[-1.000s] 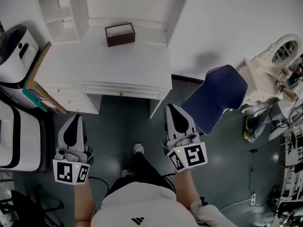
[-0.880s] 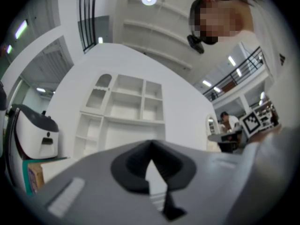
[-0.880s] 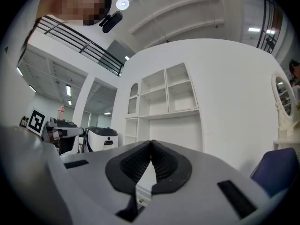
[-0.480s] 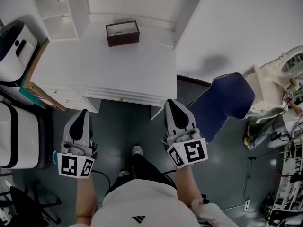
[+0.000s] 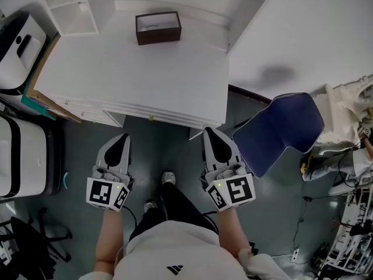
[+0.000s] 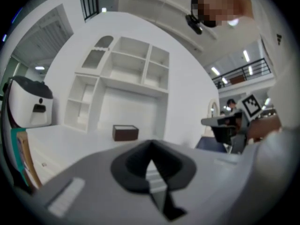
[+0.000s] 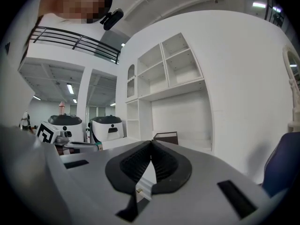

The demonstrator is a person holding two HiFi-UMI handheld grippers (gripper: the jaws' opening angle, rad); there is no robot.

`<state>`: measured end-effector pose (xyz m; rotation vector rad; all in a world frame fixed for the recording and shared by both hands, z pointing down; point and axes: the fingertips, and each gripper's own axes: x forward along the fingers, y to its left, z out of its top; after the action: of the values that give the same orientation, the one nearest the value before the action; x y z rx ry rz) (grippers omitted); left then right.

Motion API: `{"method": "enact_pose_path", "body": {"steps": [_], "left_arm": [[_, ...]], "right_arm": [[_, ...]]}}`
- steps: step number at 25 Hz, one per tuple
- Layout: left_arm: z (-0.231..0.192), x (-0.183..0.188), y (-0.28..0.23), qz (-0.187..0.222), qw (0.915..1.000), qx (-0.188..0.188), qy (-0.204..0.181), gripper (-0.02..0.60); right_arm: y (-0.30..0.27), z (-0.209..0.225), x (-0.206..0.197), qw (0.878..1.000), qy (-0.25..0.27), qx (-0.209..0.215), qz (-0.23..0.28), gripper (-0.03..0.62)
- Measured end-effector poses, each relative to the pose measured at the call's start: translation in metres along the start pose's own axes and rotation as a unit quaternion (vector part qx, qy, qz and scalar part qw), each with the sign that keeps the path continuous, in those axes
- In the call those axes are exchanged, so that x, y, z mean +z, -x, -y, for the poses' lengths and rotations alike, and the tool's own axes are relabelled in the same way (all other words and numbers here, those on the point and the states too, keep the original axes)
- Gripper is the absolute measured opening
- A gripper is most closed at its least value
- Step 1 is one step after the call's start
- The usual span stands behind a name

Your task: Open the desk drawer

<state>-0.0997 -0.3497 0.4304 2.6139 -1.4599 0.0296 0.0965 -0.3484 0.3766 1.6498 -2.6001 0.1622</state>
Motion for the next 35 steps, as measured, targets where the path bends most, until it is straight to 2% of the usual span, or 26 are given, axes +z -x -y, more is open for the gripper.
{"method": "enact_pose_path", "body": {"steps": [6, 9, 14, 24, 31, 35], "left_arm": [[-0.002, -0.056, -0.031, -0.061, 0.9976, -0.002, 0.033, 0.005], [0.0, -0.082, -0.047, -0.092, 0.9951, -0.007, 0.035, 0.006], [-0.003, -0.12, -0.072, -0.135, 0.9901, -0.002, 0.037, 0.052], [-0.022, -0.191, -0.11, -0.207, 0.9759, 0.03, 0.061, 0.097], [-0.029, -0.23, -0.129, -0.249, 0.9661, 0.042, 0.055, 0.116], [-0.034, -0.241, -0.137, -0.258, 0.9634, 0.047, 0.053, 0.127]], "right_arm": [[-0.007, 0.01, -0.009, 1.0, -0.012, 0.009, -0.012, -0.012], [-0.008, 0.019, -0.012, 1.0, -0.015, 0.008, -0.015, -0.012], [-0.012, 0.029, -0.019, 0.999, -0.022, 0.012, -0.023, -0.012], [-0.011, 0.05, -0.033, 0.999, -0.031, 0.006, -0.039, -0.012], [-0.006, 0.065, -0.043, 0.998, -0.027, -0.003, -0.054, -0.012], [-0.005, 0.07, -0.047, 0.998, -0.026, -0.008, -0.06, -0.012]]}}
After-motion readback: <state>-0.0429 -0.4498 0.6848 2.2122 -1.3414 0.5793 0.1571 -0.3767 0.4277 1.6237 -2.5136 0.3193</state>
